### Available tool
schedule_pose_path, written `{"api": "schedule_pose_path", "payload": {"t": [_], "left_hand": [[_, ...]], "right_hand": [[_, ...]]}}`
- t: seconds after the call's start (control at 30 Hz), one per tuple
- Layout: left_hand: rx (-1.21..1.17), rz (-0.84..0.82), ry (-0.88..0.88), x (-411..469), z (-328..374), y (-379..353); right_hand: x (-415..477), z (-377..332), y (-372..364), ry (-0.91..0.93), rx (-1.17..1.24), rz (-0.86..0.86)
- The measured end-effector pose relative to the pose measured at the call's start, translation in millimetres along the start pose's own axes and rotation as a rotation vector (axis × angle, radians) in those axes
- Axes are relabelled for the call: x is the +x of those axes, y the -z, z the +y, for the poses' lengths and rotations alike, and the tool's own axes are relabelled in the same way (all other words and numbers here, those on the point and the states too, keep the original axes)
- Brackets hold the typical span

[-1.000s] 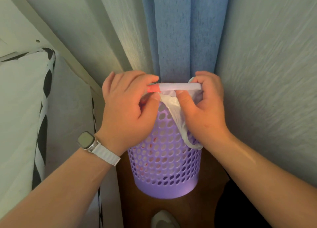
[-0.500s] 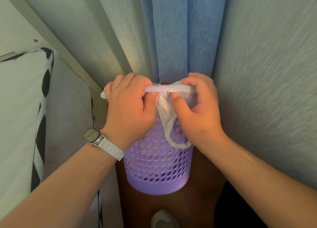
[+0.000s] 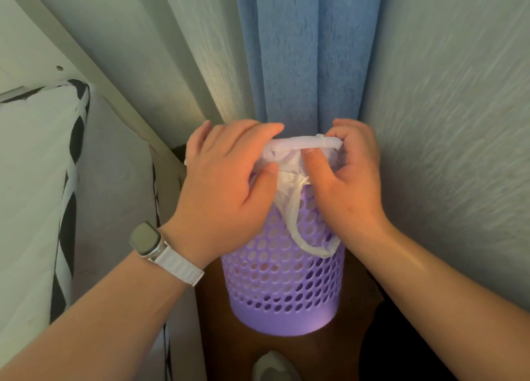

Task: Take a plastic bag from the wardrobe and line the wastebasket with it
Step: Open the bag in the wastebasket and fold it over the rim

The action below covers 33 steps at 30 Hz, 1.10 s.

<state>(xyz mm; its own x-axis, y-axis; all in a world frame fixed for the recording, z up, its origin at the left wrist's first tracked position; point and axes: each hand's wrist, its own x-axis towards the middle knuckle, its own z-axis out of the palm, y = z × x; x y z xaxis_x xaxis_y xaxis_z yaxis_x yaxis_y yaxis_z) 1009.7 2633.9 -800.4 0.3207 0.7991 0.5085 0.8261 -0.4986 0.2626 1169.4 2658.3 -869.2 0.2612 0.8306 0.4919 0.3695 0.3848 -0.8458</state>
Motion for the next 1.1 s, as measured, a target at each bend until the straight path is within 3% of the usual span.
{"api": "schedule_pose_path", "payload": {"t": [0.27,0.57,0.83,1.1], "left_hand": [[0.102,0.088,0.048,1.4,-2.6,-13.5],[0.183,0.066,0.034,4.2,-21.0,-3.6],[0.053,0.114,0.003,1.6,-19.0,-2.6],[0.176,0.120,0.007,-0.1,3.1,-10.9]], "right_hand": [[-9.0,-17.5,-11.4,-0.022,-0.022,-0.021],[-4.4,-1.9,0.5,0.056,-0.111,-0.157],[-0.9,4.5,-0.5,0.058,-0.031,-0.094],[-2.4,-12.3,-7.8,0.067,-0.092,-0.020]]}}
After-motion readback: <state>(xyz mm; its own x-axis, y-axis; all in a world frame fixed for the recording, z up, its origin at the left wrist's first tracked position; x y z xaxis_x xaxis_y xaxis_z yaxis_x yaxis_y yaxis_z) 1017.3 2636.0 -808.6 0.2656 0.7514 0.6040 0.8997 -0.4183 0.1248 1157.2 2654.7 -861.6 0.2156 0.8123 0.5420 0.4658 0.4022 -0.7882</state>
